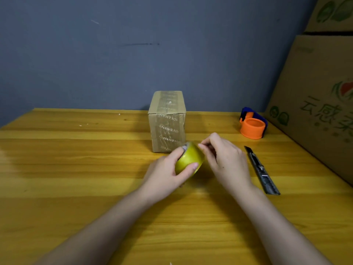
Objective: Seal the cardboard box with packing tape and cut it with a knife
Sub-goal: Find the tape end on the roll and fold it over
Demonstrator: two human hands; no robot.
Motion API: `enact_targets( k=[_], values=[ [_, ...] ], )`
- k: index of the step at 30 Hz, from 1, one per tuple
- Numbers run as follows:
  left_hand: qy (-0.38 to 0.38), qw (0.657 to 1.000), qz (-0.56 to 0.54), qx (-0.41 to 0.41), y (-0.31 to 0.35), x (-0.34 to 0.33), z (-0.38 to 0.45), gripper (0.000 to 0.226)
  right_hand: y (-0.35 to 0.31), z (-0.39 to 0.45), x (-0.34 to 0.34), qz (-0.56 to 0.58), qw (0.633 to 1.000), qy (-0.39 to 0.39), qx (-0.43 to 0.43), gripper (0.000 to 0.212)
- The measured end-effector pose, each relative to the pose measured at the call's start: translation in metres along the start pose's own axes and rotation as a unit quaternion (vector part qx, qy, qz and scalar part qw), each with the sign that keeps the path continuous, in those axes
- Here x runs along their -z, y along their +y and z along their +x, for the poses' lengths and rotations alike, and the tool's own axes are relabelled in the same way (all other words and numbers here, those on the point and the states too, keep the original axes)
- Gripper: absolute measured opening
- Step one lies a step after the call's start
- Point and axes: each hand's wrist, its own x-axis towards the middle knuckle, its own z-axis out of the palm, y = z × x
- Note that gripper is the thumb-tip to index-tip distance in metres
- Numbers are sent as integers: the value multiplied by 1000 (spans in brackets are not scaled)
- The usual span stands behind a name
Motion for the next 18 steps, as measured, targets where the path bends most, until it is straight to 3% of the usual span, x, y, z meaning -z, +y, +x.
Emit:
enact_targets(
  k=[2,4,7,10,12,13,15,17,18],
  values=[
    [20,996,92,7,3,2,0,33,-3,2,6,-42,999,-7,27,15],
    [27,994,106,7,5,3,0,35,-7,5,12,-62,997,-6,43,16],
    [4,999,-39,14,13,3,3,16,-11,8,20,-67,996,-8,54,16],
    [-17,970,-237,50,13,2,8,19,-16,10,27,-58,996,-24,57,16],
    [-25,966,-251,59,12,2,9,19,-20,11,30,-58,996,-41,57,16],
    [-21,974,-216,62,11,3,9,18,-21,11,32,-49,997,-44,50,15],
    [-9,997,-48,67,9,5,10,17,-25,12,37,-21,998,-48,39,15],
    [16,991,108,79,8,7,12,25,-31,14,41,-24,997,-55,55,14],
    [26,989,122,85,10,7,13,29,-34,15,44,-33,996,-58,67,14]
  ],
)
